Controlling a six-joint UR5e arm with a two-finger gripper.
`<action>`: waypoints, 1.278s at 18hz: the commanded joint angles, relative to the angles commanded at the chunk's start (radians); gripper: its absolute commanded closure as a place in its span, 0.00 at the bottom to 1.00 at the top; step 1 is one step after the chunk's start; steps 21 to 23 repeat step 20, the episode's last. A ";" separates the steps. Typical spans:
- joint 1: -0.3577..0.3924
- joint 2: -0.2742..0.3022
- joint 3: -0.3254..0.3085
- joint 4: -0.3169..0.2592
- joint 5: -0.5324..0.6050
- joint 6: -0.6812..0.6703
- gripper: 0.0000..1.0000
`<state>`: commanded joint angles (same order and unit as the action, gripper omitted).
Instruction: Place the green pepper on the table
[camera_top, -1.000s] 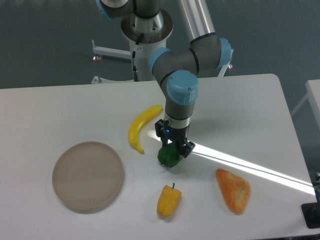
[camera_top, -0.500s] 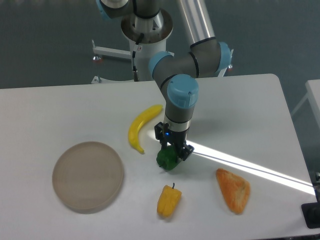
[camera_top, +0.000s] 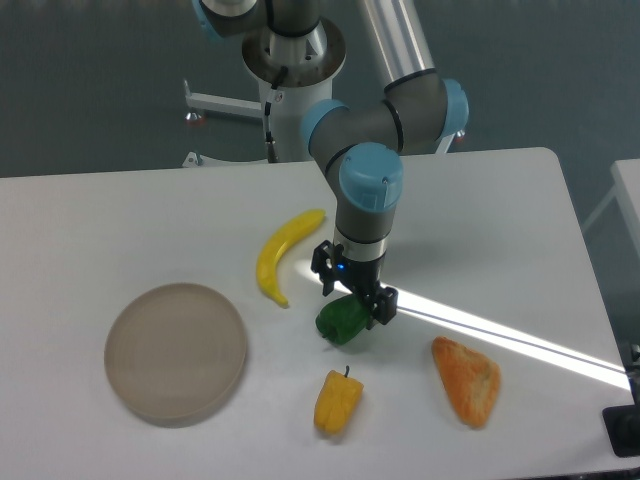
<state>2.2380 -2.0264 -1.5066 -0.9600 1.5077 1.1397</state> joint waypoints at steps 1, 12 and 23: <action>0.009 -0.002 0.022 -0.032 0.015 0.009 0.00; 0.169 -0.022 0.144 -0.100 0.054 0.301 0.00; 0.160 -0.023 0.146 -0.098 0.068 0.288 0.00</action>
